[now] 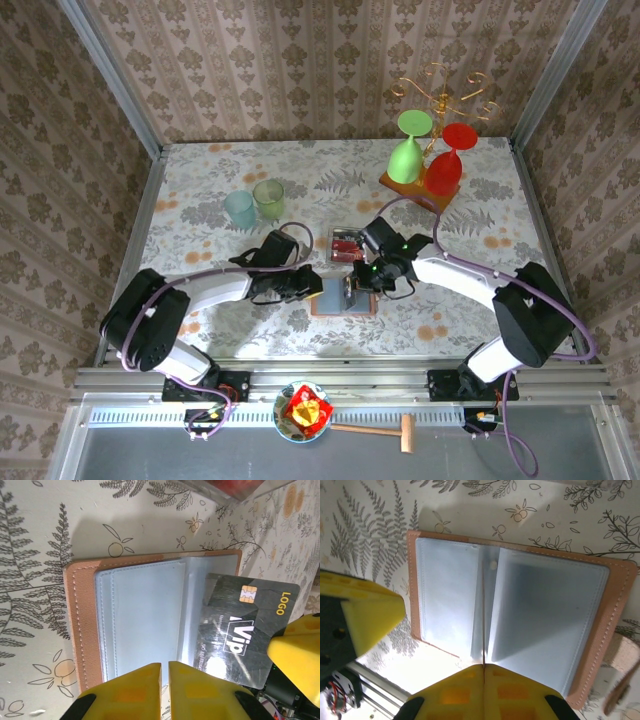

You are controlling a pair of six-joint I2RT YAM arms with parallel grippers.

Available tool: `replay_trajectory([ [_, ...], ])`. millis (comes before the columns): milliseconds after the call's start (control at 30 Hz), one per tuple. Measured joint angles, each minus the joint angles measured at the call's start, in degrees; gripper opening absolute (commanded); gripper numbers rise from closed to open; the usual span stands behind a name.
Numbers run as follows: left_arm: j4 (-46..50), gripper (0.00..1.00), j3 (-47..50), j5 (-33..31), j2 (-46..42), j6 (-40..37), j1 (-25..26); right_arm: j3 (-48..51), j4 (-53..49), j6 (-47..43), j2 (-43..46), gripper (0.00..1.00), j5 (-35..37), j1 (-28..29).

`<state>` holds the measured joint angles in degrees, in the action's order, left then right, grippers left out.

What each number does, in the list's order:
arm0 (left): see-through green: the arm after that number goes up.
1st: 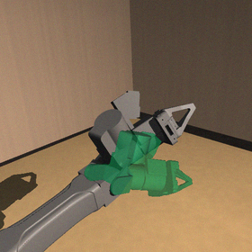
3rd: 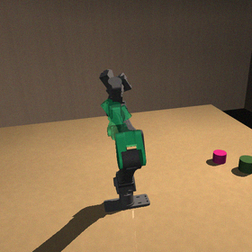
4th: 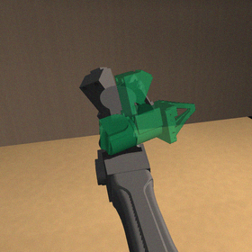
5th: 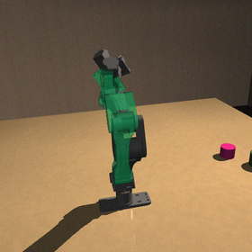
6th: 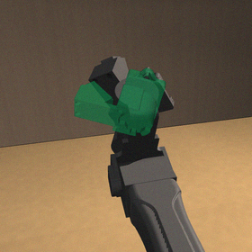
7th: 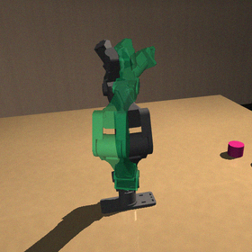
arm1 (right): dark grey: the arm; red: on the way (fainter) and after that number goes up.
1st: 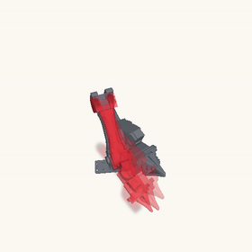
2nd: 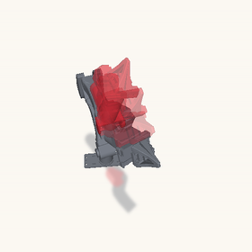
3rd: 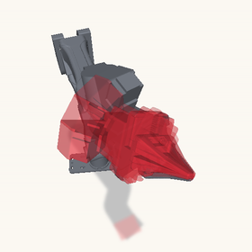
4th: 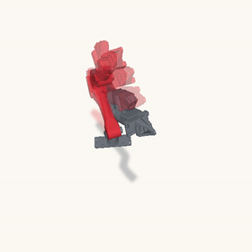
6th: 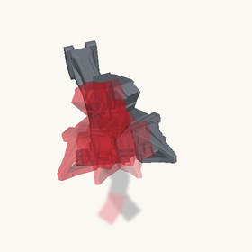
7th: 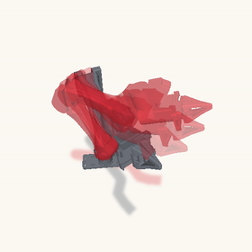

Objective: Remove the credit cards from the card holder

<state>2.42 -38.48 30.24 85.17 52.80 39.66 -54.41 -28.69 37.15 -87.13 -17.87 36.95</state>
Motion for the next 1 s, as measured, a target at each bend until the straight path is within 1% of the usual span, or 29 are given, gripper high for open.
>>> replay_trajectory([
  [67, -0.04, 0.12, 0.28, 0.00, -0.70, -0.09, -0.24, -1.73, -1.88, -3.80, 0.02, 0.00, 0.00, -0.33],
  [200, -0.04, 0.12, 1.66, -0.02, -1.44, -0.11, -0.74, -6.54, -6.12, -14.19, 0.02, 0.00, 1.22, -0.61],
  [300, 0.02, 0.12, 3.02, -0.11, -1.68, -0.11, -0.76, -9.88, -8.96, -24.00, 0.02, 0.00, 2.73, -0.81],
  [433, 0.57, 0.12, 4.13, -0.26, -2.64, -0.11, -0.76, -13.25, -12.46, -39.67, -0.42, 0.00, 5.51, -0.94],
  [533, 0.63, 0.12, 4.37, -0.28, -3.76, -0.11, -0.92, -17.94, -16.46, -50.36, -3.06, 0.00, 7.56, -1.14],
  [667, 0.85, 0.12, 4.94, -0.55, -5.05, -0.13, -1.60, -25.49, -21.53, -62.38, -8.11, 0.00, 10.25, -1.44],
  [833, 1.22, 0.12, 6.51, -0.87, -5.79, -0.39, -2.47, -34.82, -28.39, -72.43, -14.73, 0.00, 12.41, -2.71],
  [1000, 2.29, 0.12, 8.41, -1.22, -7.28, -0.39, -3.28, -44.39, -34.01, -78.01, -21.20, 0.00, 13.29, -4.85],
])
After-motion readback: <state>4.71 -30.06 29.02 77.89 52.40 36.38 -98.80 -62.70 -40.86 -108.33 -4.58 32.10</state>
